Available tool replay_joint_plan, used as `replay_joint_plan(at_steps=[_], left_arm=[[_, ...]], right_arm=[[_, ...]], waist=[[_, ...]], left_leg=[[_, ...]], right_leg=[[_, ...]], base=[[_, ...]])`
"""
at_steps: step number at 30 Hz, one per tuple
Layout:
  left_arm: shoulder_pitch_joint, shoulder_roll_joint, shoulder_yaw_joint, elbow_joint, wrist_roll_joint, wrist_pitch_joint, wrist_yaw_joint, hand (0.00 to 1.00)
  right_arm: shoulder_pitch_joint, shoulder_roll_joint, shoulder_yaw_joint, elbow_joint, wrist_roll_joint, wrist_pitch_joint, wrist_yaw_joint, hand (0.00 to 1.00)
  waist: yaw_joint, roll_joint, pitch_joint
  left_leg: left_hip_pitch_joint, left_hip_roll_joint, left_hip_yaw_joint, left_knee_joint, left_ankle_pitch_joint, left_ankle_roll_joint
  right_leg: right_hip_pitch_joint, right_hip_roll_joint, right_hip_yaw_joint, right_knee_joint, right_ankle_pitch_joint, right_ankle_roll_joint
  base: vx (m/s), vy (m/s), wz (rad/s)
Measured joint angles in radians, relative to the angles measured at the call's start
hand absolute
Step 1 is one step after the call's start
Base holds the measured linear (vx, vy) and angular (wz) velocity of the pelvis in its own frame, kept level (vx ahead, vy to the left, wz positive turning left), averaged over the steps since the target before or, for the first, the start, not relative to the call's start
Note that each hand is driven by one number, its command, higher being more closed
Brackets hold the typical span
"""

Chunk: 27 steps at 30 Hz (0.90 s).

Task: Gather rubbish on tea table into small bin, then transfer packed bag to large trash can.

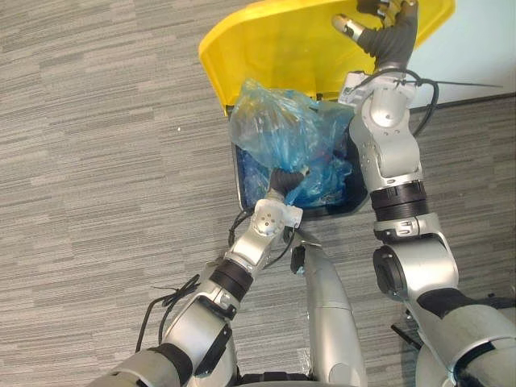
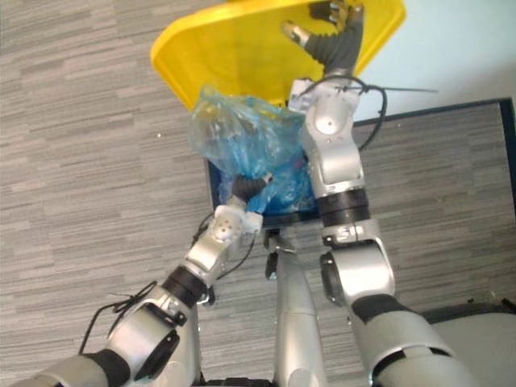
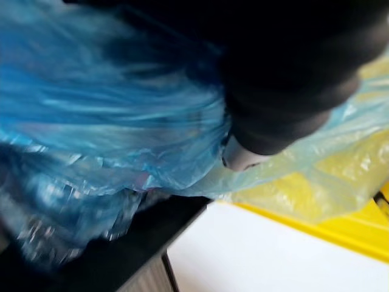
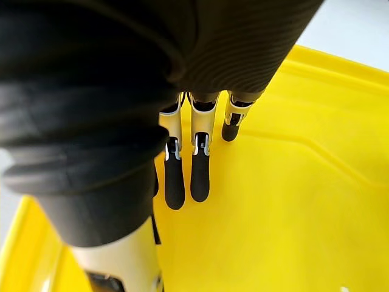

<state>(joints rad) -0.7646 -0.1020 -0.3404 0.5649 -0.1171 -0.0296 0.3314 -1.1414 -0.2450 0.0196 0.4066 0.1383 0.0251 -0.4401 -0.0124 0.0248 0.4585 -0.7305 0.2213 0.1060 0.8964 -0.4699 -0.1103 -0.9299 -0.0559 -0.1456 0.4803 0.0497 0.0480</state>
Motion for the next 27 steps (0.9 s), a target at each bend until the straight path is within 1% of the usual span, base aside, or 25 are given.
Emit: replay_joint_plan(at_steps=[2, 3, 6, 10, 13, 21, 22, 23, 25, 27], left_arm=[[-0.023, 0.0, 0.001, 0.002, 0.0, 0.001, 0.001, 1.0], [-0.034, 0.0, 0.004, 0.003, 0.0, 0.001, 0.01, 0.0], [-0.055, 0.0, 0.024, 0.017, 0.02, 0.004, 0.018, 0.0], [-0.069, 0.0, 0.059, 0.079, 0.058, 0.041, 0.017, 0.0], [-0.081, 0.0, 0.081, 0.083, 0.077, 0.046, 0.015, 0.0], [-0.147, 0.0, 0.088, 0.121, 0.099, 0.046, -0.007, 0.0], [-0.147, 0.0, 0.088, 0.127, 0.115, 0.048, -0.009, 0.0], [-0.148, 0.0, 0.088, 0.14, 0.15, 0.061, -0.014, 0.0], [-0.148, -0.001, 0.088, 0.174, 0.242, 0.087, -0.036, 0.0], [-0.148, -0.001, 0.088, 0.182, 0.268, 0.091, -0.04, 0.0]], right_arm=[[-0.003, 0.001, 0.004, 0.0, 0.0, 0.0, 0.0, 0.0], [-0.006, 0.003, 0.007, 0.0, 0.0, -0.001, 0.0, 0.0], [-0.025, 0.004, 0.021, 0.0, 0.003, -0.001, 0.0, 0.0], [-0.027, 0.005, 0.033, 0.0, 0.02, -0.01, 0.001, 0.0], [-0.046, 0.006, 0.033, 0.001, 0.022, -0.012, 0.004, 0.0], [-0.055, 0.009, 0.033, 0.016, 0.03, -0.012, 0.009, 0.0], [-0.062, 0.009, 0.033, 0.029, 0.03, -0.012, 0.01, 0.0], [-0.075, 0.01, 0.033, 0.05, 0.03, -0.011, 0.011, 0.0], [-0.082, 0.01, 0.033, 0.081, 0.03, -0.011, 0.025, 0.0], [-0.082, 0.01, 0.033, 0.09, 0.03, -0.011, 0.031, 0.0]], waist=[[-0.001, 0.0, 0.0], [-0.001, 0.0, 0.0], [-0.002, 0.0, 0.0], [-0.009, 0.0, 0.0], [-0.013, -0.001, 0.0], [-0.023, -0.002, -0.001], [-0.024, -0.002, -0.001], [-0.025, -0.003, -0.001], [-0.027, -0.003, -0.002], [-0.028, -0.005, -0.002]], left_leg=[[0.0, 0.004, 0.001, 0.0, 0.0, 0.0], [0.0, 0.006, 0.004, 0.0, 0.0, 0.0], [-0.007, 0.012, 0.015, 0.0, 0.0, -0.001], [-0.008, 0.017, 0.017, 0.0, -0.002, -0.003], [-0.025, 0.016, 0.017, 0.005, -0.002, -0.003], [-0.03, 0.012, 0.015, 0.016, -0.003, -0.001], [-0.027, 0.012, 0.016, 0.016, -0.004, 0.0], [-0.023, 0.011, 0.019, 0.016, -0.004, 0.0], [-0.01, 0.01, 0.02, 0.015, -0.005, 0.003], [-0.004, 0.007, 0.023, 0.014, -0.005, 0.003]], right_leg=[[-0.001, 0.003, 0.0, -0.001, 0.0, -0.001], [-0.003, 0.005, 0.001, -0.002, 0.001, -0.002], [-0.017, 0.008, 0.01, -0.002, 0.002, -0.002], [-0.019, 0.012, 0.01, -0.003, 0.002, -0.002], [-0.032, 0.012, 0.01, -0.004, 0.005, 0.002], [-0.03, 0.01, 0.009, -0.003, 0.007, 0.003], [-0.028, 0.009, 0.01, -0.003, 0.007, 0.003], [-0.025, 0.009, 0.012, -0.003, 0.008, 0.003], [-0.014, 0.008, 0.013, -0.003, 0.008, 0.003], [-0.01, 0.006, 0.017, -0.003, 0.009, 0.003]], base=[[0.0, -0.043, -0.04], [0.0, -0.026, -0.04], [0.0, -0.047, -0.08], [0.01, -0.048, -0.03], [0.0, -0.043, 0.0], [0.0, -0.008, 0.0], [-0.01, -0.037, -0.02], [-0.01, -0.031, -0.03], [-0.01, -0.036, -0.02], [-0.02, -0.036, -0.01]])
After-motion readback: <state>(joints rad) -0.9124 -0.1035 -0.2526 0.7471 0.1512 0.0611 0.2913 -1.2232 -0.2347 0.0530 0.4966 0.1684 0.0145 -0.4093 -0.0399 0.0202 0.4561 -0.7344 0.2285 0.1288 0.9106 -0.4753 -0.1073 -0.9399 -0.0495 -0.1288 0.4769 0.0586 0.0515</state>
